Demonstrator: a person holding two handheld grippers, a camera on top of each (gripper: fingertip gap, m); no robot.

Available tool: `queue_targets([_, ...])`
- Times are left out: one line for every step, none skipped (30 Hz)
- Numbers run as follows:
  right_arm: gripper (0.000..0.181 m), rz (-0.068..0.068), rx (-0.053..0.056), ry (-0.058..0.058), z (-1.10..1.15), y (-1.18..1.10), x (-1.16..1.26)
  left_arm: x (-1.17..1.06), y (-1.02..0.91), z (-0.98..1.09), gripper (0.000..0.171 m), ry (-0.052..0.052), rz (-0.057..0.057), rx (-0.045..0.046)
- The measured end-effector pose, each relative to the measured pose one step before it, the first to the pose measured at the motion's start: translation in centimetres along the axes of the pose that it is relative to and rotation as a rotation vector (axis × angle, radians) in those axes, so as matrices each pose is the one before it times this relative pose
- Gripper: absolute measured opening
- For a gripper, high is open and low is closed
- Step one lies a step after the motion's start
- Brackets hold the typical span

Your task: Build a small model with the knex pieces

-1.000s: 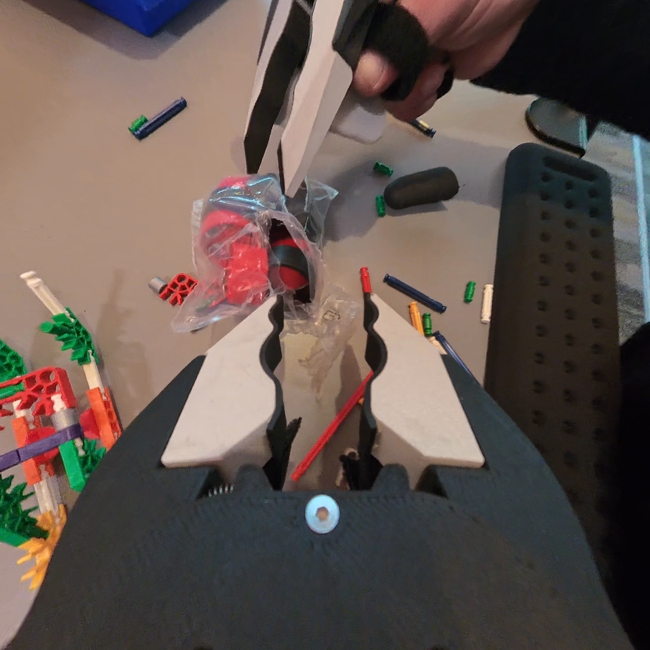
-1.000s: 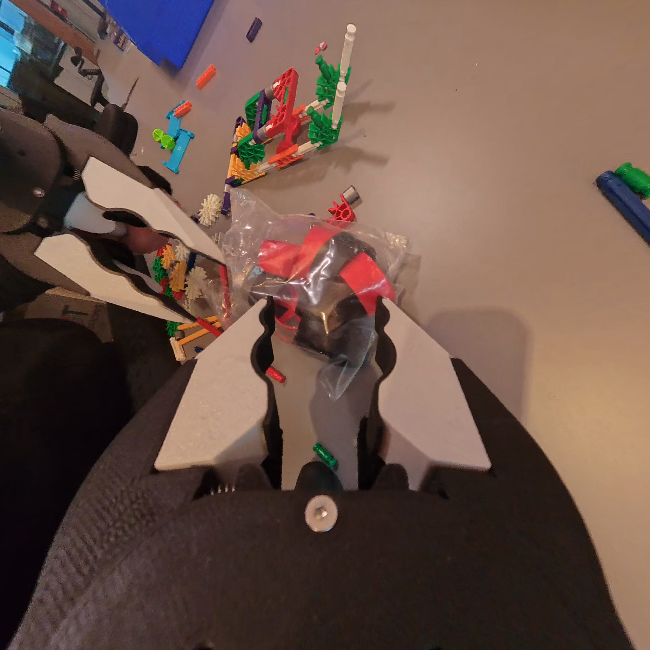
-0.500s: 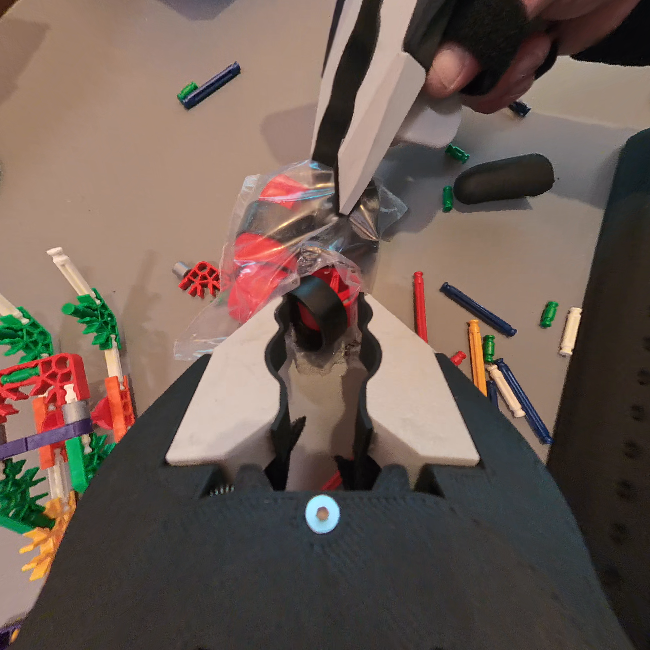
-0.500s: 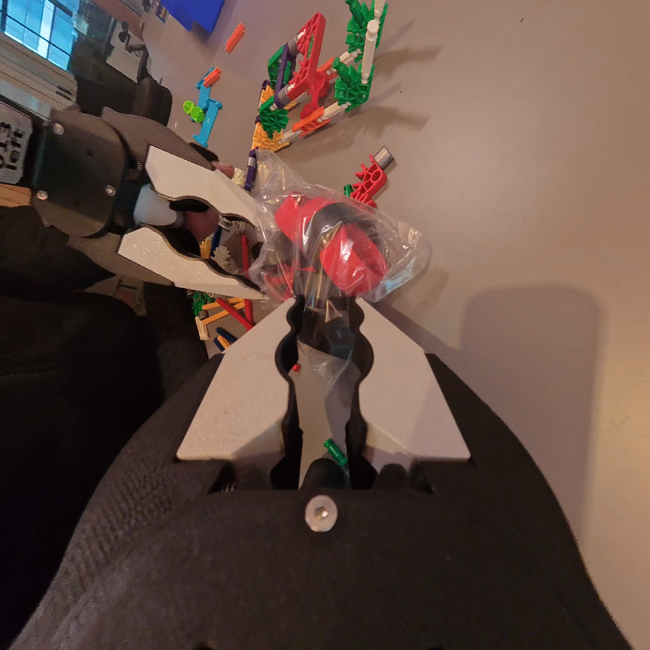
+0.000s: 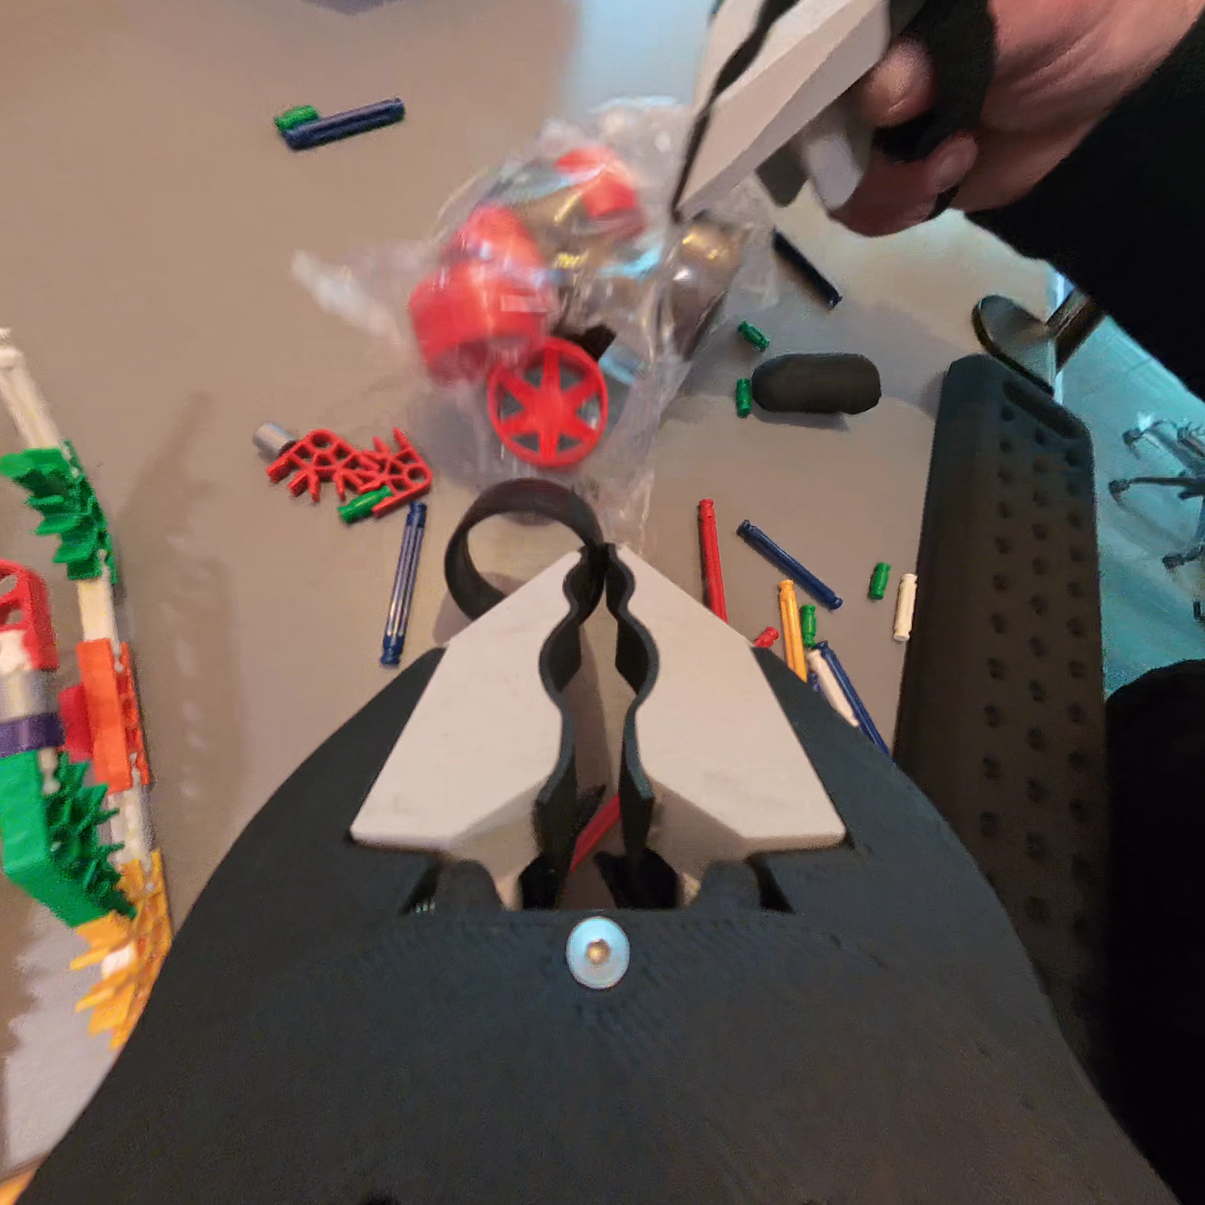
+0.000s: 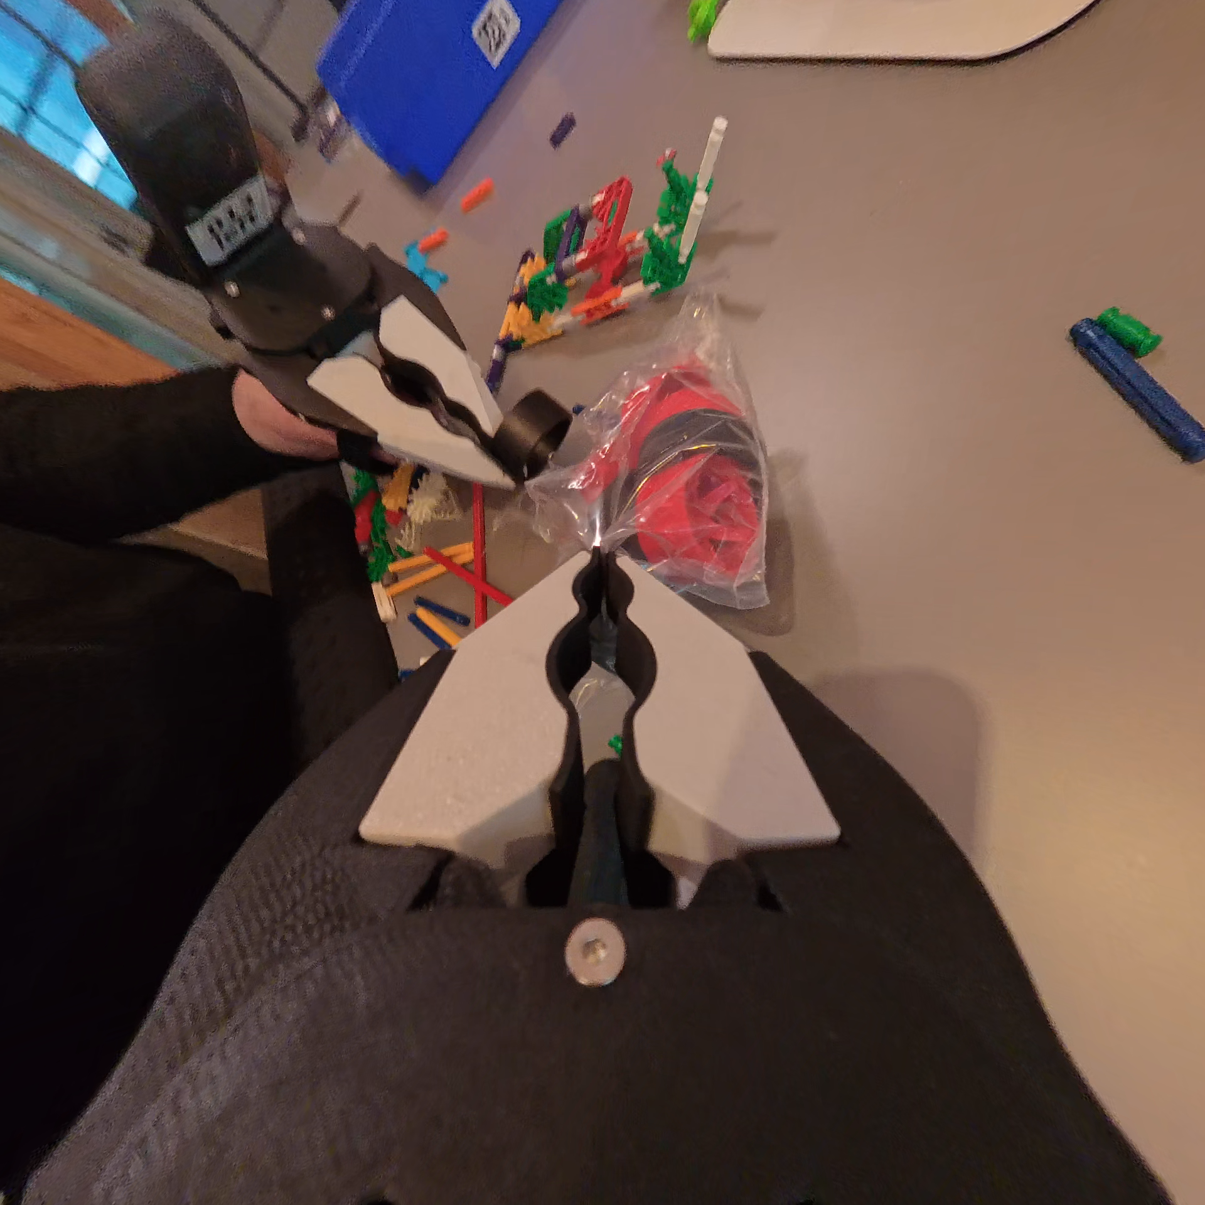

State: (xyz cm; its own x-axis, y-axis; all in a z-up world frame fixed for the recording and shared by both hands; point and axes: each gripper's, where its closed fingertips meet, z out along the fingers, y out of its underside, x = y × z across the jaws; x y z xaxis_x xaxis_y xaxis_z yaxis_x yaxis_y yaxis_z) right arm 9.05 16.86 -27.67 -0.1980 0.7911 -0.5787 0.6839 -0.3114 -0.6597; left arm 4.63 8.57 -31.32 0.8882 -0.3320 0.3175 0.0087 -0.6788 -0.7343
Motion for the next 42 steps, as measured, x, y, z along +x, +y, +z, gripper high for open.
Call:
queue_targets([0.0, -0.0319, -0.0328, 0.0083, -0.326, 0.131, -0.394, -0.099, 0.02, -0.241, 0.0, -0.0206, 0.0158, -0.00996])
queue_targets([0.0, -0.0253, -0.0273, 0.0094, -0.183, 0.068, -0.364, 0.094, -0.044, -0.066, 0.0, -0.016, 0.0329, -0.01605])
queue_targets([0.0, -0.0125, -0.0107, -0.0037, -0.157, -0.105, -0.394, 0.272, -0.182, 0.024, 0.0, 0.008, 0.0131, -0.00618])
queue_targets([0.0, -0.0145, -0.0121, 0.0044, -0.103, -0.025, -0.203, 0.161, 0.012, 0.043, 0.0, 0.0122, -0.0107, -0.01217])
queue_targets([0.0, -0.0279, -0.0302, 0.0371, -0.121, 0.19, 0.102, 0.18, 0.165, -0.031, 0.0, 0.0175, -0.0128, -0.01545])
queue_targets([0.0, -0.0397, -0.0248, 0.0345, -0.217, -0.068, -0.211, -0.036, 0.367, -0.071, 0.0, -0.0006, -0.0021, -0.02231])
queue_targets([0.0, -0.0363, -0.0099, 0.0137, -0.195, -0.43, -0.59, -0.199, 0.345, -0.145, 0.0, -0.0163, 0.002, -0.01674])
queue_targets([0.0, -0.0383, -0.0266, 0.0278, -0.072, -0.218, -0.287, -0.141, -0.062, -0.247, 0.013, -0.015, -0.0091, 0.01034])
queue_targets([0.0, -0.0438, -0.0375, 0.0404, -0.118, -0.077, 0.004, -0.296, -0.024, -0.197, 0.035, -0.0243, -0.0193, -0.00127])
queue_targets([0.0, -0.0459, -0.0192, 0.0326, -0.321, -0.371, -0.146, -0.156, -0.103, -0.261, 0.049, -0.0198, -0.0015, -0.00312])
queue_targets([0.0, -0.0571, -0.0155, 0.0291, -0.314, -0.462, -0.278, -0.056, -0.61, -0.443, 0.05, -0.0152, 0.0109, 0.02405])
queue_targets([0.0, -0.0642, -0.0255, 0.0164, -0.058, -0.237, -0.41, 0.143, -1.022, -0.443, 0.051, 0.0012, 0.0096, 0.03926])
queue_targets([0.0, -0.0566, -0.0213, 0.0087, 0.068, -0.15, -0.385, 0.174, -1.129, -0.259, 0.057, 0.0136, 0.0128, 0.03134])
queue_targets([0.0, -0.0511, -0.0088, 0.0257, -0.063, -0.209, -0.054, -0.546, -0.903, -0.075, 0.062, -0.0187, 0.0108, 0.00958])
queue_targets([0.0, -0.0466, -0.0025, 0.0257, -0.167, -0.231, 0.007, -0.617, -0.839, 0.12, 0.058, -0.0096, 0.015, 0.00909])
queue_targets([0.0, -0.0408, 0.0152, 0.0031, -0.149, -0.382, -0.233, -0.453, -0.872, 0.309, 0.055, 0.0159, -0.0061, 0.01883])
queue_targets([0.0, -0.0341, 0.0286, 0.0013, -0.147, -0.45, -0.175, -0.289, -0.52, 0.537, 0.052, 0.0406, -0.0297, 0.0117])
queue_targets([0.0, -0.0263, 0.0098, 0.0173, -0.127, -0.123, 0.136, 0.169, 0.12, 0.737, 0.049, 0.081, -0.0552, -0.01735])
queue_targets([0.0, -0.0283, -0.0104, 0.0159, -0.037, 0.201, 0.126, 1.215, 0.363, 0.611, 0.035, 0.141, -0.0639, -0.03289])
queue_targets([0.0, -0.0347, -0.0004, 0.0075, 0.039, 0.098, -0.065, -0.11, -0.148, 0.435, 0.028, 0.0307, -0.0229, 0.00545])
queue_targets([0.0, -0.0325, 0.0128, 0.0065, 0.003, -0.081, -0.101, -0.283, -0.337, 0.253, 0.025, -0.0048, 0.0171, 0.02757])
queue_targets([0.0, -0.0209, -0.0076, 0.0074, -0.028, 0.196, 0.033, 0.259, -0.145, 0.156, 0.013, 0.0302, -0.0049, 0.01134])
queue_targets([0.0, -0.0122, -0.0251, 0.0049, -0.019, 0.41, 0.103, 0.165, -0.352, 0.005, 0.004, 0.0146, -0.0017, 0.01942])
queue_targets([0.0, -0.0024, 0.0, -0.0092, -0.001, 0.136, -0.042, 0.149, -0.419, 0.017, 0.001, 0.0006, 0.0276, 0.02727])
queue_targets([0.0, 0.021, 0.0206, -0.0223, 0.001, -0.017, -0.113, 0.166, 0.011, 0.044, 0.0, -0.0028, 0.037, -0.00674])
queue_targets([0.0, 0.0308, 0.0114, -0.013, -0.035, 0.249, 0.078, -0.079, 0.066, 0.01, 0.0, -0.0238, 0.041, -0.01762])
queue_targets([0.007, 0.0326, 0.017, -0.0026, -0.09, 0.277, 0.207, -0.021, -0.119, -0.016, 0.0, -0.0175, 0.0351, -0.0025])
queue_targets([0.025, 0.0601, 0.036, -0.0071, -0.088, 0.096, 0.28, 0.181, -0.153, -0.075, 0.0, -0.0048, 0.0305, 0.00534])
queue_targets([0.039, 0.0847, 0.0382, -0.0215, -0.051, 0.132, 0.289, 0.132, -0.319, -0.152, 0.0, -0.0062, 0.0259, 0.02071])
queue_targets([0.037, 0.0794, 0.0404, -0.0322, -0.064, 0.217, 0.222, 0.264, -0.384, -0.125, 0.0, 0.0078, 0.0085, 0.02646])
queue_targets([0.034, 0.0676, 0.0519, -0.0272, -0.076, 0.126, 0.285, 0.298, -0.228, -0.085, 0.0, 0.0099, 0.0071, 0.01892])
queue_targets([0.034, 0.0665, 0.0591, -0.0305, -0.049, -0.061, 0.295, 0.005, -0.071, -0.048, 0.0, -0.0081, 0.0118, 0.00828])
queue_targets([0.035, 0.0699, 0.0592, -0.0342, -0.094, -0.226, 0.312, 0.167, -0.103, -0.026, 0.0, 0.0028, 0.018, 0.0118])
queue_targets([0.035, 0.0624, 0.0529, -0.0169, -0.18, -0.322, 0.544, 0.375, -0.271, -0.076, 0.0, 0.0116, 0.0177, 0.02168])
queue_targets([0.034, 0.0328, 0.0476, -0.0038, -0.206, -0.419, 0.573, 0.281, -0.336, -0.039, 0.0, 0.0141, 0.0144, 0.02669])
queue_targets([0.033, 0.0071, 0.0417, -0.0025, -0.131, -0.432, 0.401, 0.139, -0.172, -0.007, 0.0, 0.0054, 0.0086, 0.01098])
queue_targets([0.037, 0.0131, 0.0146, 0.0053, 0.03, -0.158, 0.49, 0.135, -0.132, 0.048, 0.0, -0.0022, 0.0235, 0.00515])
queue_targets([0.045, 0.0264, -0.0051, -0.0086, 0.213, 0.043, 0.326, 0.298, -0.092, 0.128, 0.0, 0.0112, 0.024, 0.00013])
queue_targets([0.045, 0.029, -0.0019, -0.0319, 0.321, 0.033, -0.05, 0.132, -0.057, 0.113, 0.0, -0.0018, 0.0271, -0.0042])
queue_targets([0.034, 0.0304, -0.0138, -0.0298, 0.429, 0.299, 0.024, 0.118, -0.134, 0.098, 0.0, 0.0012, 0.0247, -0.00021])
queue_targets([0.017, 0.0286, -0.0218, -0.0218, 0.599, 0.496, 0.202, 0.494, -0.137, 0.182, 0.0, 0.0252, 0.0162, 0.00062])
queue_targets([0.019, 0.0329, -0.0229, -0.0146, 0.669, 0.596, 0.361, 0.188, -0.124, 0.128, 0.0, 0.0033, 0.0222, 0.00257])
